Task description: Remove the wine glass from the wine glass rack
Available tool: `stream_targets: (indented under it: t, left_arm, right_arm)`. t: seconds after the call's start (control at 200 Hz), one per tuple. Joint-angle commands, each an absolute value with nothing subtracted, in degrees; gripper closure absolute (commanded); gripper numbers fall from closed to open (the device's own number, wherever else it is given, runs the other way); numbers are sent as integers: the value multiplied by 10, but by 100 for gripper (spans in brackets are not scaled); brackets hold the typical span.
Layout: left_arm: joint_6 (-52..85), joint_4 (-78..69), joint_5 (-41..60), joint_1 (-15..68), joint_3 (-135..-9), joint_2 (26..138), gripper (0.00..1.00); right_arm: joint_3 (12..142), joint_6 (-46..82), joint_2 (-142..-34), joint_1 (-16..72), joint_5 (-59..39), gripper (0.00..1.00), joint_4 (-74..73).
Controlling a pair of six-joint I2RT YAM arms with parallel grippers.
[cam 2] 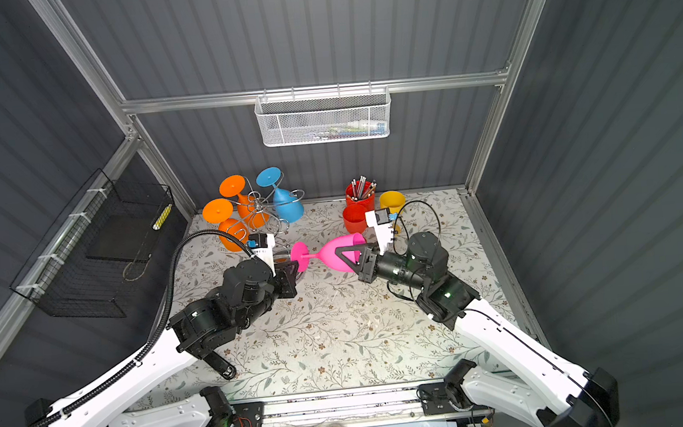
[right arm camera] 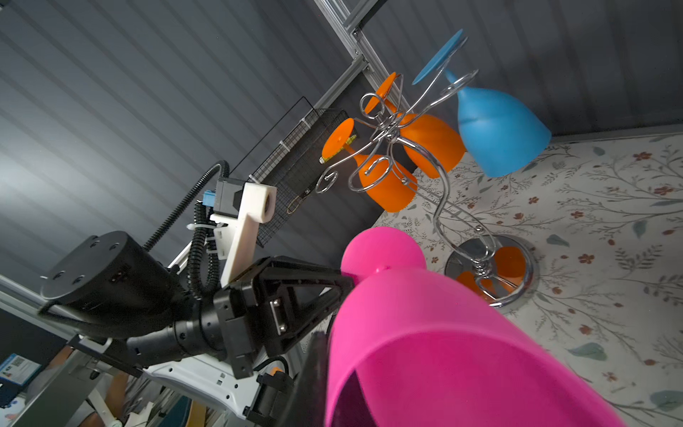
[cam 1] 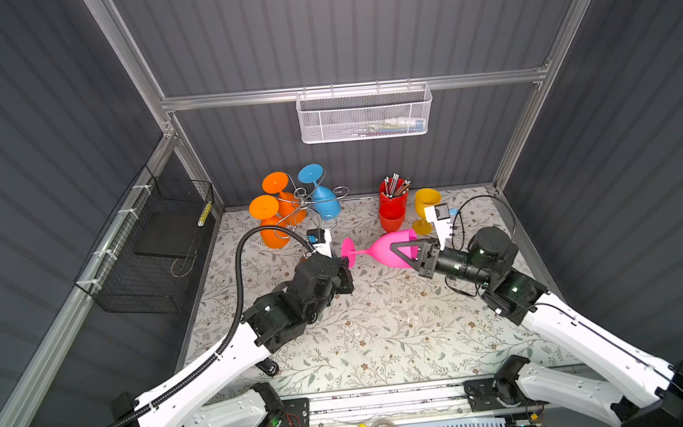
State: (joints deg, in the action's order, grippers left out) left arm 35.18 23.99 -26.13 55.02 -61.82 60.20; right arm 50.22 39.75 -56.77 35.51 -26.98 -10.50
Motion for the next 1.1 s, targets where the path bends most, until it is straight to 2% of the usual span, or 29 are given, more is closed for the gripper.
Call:
stream_targets:
  t: [0.0, 0.085, 0.21, 0.36, 0.605, 0.896, 1.096]
  left_arm:
    - [345, 233, -274, 548, -616, 591, 63]
    - [342, 235, -275, 548, -617, 588, 51]
    - [339, 236, -275, 548, -615, 581, 41]
    - [331, 242, -278, 547, -618, 577, 22]
    - [301, 272, -282, 548, -638, 584, 1]
    - [250, 255, -277, 548, -636, 573, 0]
    - [178, 272, -269, 549, -679, 586, 0]
  right_arm:
    - [516, 389, -576, 354, -254, 100, -101]
    - [520, 386, -577, 355, -247, 100, -94]
    - [529, 375, -578, 355, -237, 100, -76]
    - [542, 352, -573, 355, -215, 100, -43]
    - [564, 309, -563, 355, -150, 100, 28]
    - [592, 258, -568, 354, -72, 100, 118]
    - [630, 218, -593, 354, -38, 100, 189]
